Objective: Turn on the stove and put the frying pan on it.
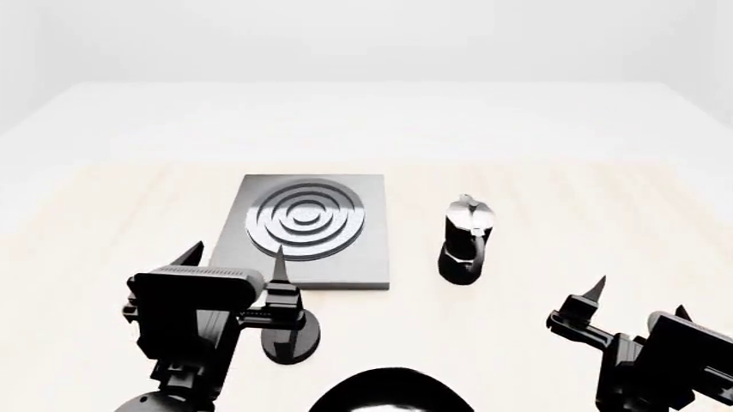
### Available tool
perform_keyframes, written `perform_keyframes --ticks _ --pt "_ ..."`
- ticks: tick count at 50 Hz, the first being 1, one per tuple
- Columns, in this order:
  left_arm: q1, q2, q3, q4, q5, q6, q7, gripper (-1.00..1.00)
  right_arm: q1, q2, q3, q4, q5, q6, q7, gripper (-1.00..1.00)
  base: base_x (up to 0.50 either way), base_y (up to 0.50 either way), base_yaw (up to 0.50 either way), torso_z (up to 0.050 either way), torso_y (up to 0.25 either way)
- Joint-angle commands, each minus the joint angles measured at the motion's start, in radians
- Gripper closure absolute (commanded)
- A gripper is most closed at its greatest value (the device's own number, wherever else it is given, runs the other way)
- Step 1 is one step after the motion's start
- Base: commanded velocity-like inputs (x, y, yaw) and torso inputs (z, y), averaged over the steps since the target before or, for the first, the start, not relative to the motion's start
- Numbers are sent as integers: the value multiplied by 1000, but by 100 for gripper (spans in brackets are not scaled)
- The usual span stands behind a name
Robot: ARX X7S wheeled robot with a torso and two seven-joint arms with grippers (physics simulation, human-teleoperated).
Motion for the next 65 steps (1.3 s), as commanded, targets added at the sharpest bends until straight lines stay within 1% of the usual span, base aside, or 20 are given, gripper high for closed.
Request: perform_keyframes --ticks 1,5,7,8,10,11,13,14,16,17,19,20,21,22,27,36,50,57,59,65 --pt "2 -5 2 1 -6 1 -6 -100 -4 3 -1 -3 11 -6 2 -100 0 0 0 0 0" --pt "-11 -3 -9 11 -37 -44 -6 -100 -2 4 -2 3 12 -4 7 -100 0 0 0 0 0" --pt "-55 -20 -14 30 -111 -177 19 -100 -2 6 -3 -9 14 8 10 -100 0 0 0 0 0" --pt "-72 -24 -11 38 -109 -222 -1 -100 -3 6 -3 -8 14 6 10 -100 0 0 0 0 0" --pt "-131 -18 -48 56 -160 -362 -23 -100 -5 7 -4 0 15 0 9 -100 0 0 0 0 0" --pt "-210 -5 -99 73 -225 -512 -39 -100 -5 8 -6 1 12 0 11 -100 0 0 0 0 0" --pt "-288 35 -188 97 -311 -721 -41 -100 -6 8 -4 3 16 -2 10 -100 0 0 0 0 0" --pt "-376 47 -269 80 -446 -866 -94 -100 -6 7 -5 7 15 -5 11 -100 0 0 0 0 0" --pt "-483 -47 -322 -119 -746 -866 -394 -100 -4 6 -10 14 14 -9 11 -100 0 0 0 0 0" --pt "-493 -58 -320 -132 -896 -862 -544 -100 -3 5 -11 15 15 -9 11 -100 0 0 0 0 0" --pt "-590 -133 -269 -305 -1196 -850 -844 -100 -3 6 -14 18 15 -12 10 -100 0 0 0 0 0" --pt "-604 -151 -247 -342 -1346 -830 -950 -100 -3 6 -14 21 15 -14 10 -100 0 0 0 0 0" --pt "-621 -172 -218 -387 -1496 -809 -1007 -100 -3 6 -14 26 15 -16 10 -100 0 0 0 0 0" --pt "-631 -182 -206 -403 -1541 -800 -1024 -100 -3 6 -14 27 17 -17 10 -100 0 0 0 0 0" --pt "-664 -215 -180 -465 -1498 -796 -1007 -100 -5 7 -19 29 16 -19 12 -100 0 0 0 0 0" --pt "-631 -226 -161 -511 -1535 -750 -1024 -100 -3 11 -26 23 19 -16 16 -100 0 0 0 0 0" --pt "-603 -252 -124 -588 -1338 -727 -866 -100 0 14 -36 22 23 -12 23 -100 0 0 0 0 0" --pt "-592 -267 -94 -584 -1303 -727 -848 -100 -1 15 -41 33 24 -20 23 -100 0 0 0 0 0" --pt "-577 -256 -115 -580 -1311 -701 -808 -100 -1 16 -43 32 24 -20 24 -100 0 0 0 0 0" --pt "-578 -266 -98 -575 -1296 -698 -794 -100 -1 18 -45 36 26 -22 26 -100 0 0 0 -3 0"
